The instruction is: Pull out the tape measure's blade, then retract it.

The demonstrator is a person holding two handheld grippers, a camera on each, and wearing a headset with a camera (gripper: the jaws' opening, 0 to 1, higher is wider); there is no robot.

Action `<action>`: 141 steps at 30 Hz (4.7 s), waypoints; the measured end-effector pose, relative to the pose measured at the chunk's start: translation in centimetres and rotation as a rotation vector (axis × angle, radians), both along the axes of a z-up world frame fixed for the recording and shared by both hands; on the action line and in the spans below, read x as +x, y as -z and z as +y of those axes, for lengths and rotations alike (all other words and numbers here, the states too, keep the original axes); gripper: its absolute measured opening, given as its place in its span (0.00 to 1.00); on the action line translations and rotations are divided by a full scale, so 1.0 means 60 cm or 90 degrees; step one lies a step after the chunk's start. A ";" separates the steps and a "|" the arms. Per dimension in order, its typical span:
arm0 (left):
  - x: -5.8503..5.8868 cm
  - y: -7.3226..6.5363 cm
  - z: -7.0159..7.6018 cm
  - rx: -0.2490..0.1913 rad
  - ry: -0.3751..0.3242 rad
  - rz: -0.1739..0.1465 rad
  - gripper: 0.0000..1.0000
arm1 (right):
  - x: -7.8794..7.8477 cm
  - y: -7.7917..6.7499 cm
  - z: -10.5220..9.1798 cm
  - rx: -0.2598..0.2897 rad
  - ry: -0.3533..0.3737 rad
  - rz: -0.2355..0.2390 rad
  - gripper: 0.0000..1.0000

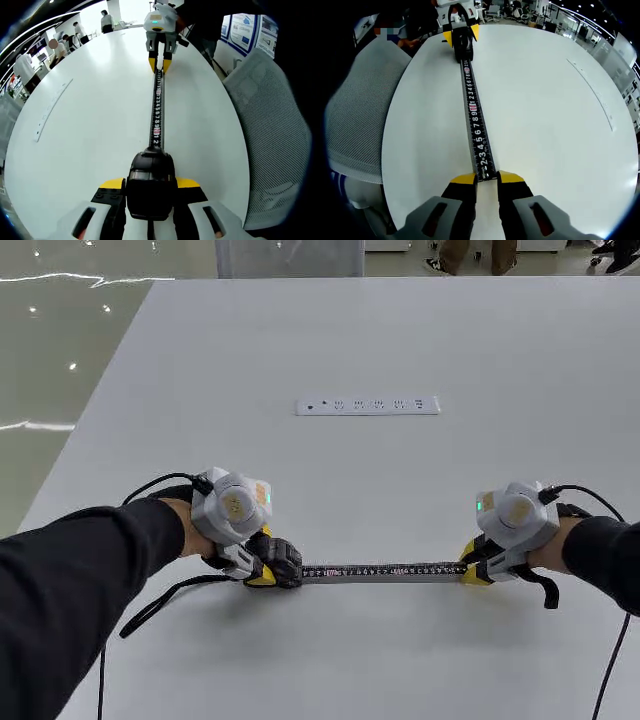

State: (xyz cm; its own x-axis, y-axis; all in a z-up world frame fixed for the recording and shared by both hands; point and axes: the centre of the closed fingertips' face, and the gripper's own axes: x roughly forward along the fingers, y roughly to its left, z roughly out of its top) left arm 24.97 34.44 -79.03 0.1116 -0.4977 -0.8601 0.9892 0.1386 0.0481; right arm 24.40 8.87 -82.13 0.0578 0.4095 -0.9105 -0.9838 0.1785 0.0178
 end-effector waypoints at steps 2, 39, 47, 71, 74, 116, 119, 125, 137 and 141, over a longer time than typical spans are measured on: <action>0.000 -0.001 0.001 -0.002 -0.002 -0.006 0.33 | 0.001 0.001 -0.003 -0.010 -0.010 -0.002 0.12; -0.125 -0.093 0.236 -0.304 -0.503 -0.075 1.00 | -0.125 -0.101 -0.113 0.156 0.348 -0.183 0.64; -0.180 -0.084 0.269 -0.290 -0.538 -0.082 1.00 | -0.189 -0.119 -0.135 0.186 0.388 -0.191 0.80; -0.187 -0.112 0.286 -0.293 -0.547 -0.116 1.00 | -0.235 -0.140 -0.188 0.190 0.421 -0.200 1.00; -0.189 -0.110 0.286 -0.285 -0.549 -0.113 1.00 | -0.237 -0.141 -0.188 0.193 0.425 -0.200 1.00; -0.148 -0.136 0.196 -0.280 -0.564 -0.106 1.00 | -0.205 -0.162 -0.184 0.178 0.361 -0.205 1.00; -0.131 -0.133 0.169 -0.281 -0.568 -0.091 1.00 | -0.188 -0.152 -0.169 0.157 0.317 -0.196 1.00; -0.093 -0.118 0.111 -0.302 -0.593 -0.077 1.00 | -0.137 -0.125 -0.142 0.146 0.263 -0.178 1.00; -0.031 -0.065 0.036 -0.280 -0.628 -0.106 1.00 | -0.058 -0.073 -0.089 0.096 0.169 -0.125 0.94; -0.019 -0.052 0.030 -0.289 -0.661 -0.113 1.00 | -0.030 -0.069 -0.073 0.069 0.115 -0.130 0.92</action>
State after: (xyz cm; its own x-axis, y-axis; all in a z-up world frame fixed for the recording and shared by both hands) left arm 23.84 36.23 -75.93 0.7513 -0.3551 -0.5563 0.3723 0.9240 -0.0871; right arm 22.57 4.51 -77.97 0.3160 0.4705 -0.8239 -0.9215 0.3588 -0.1486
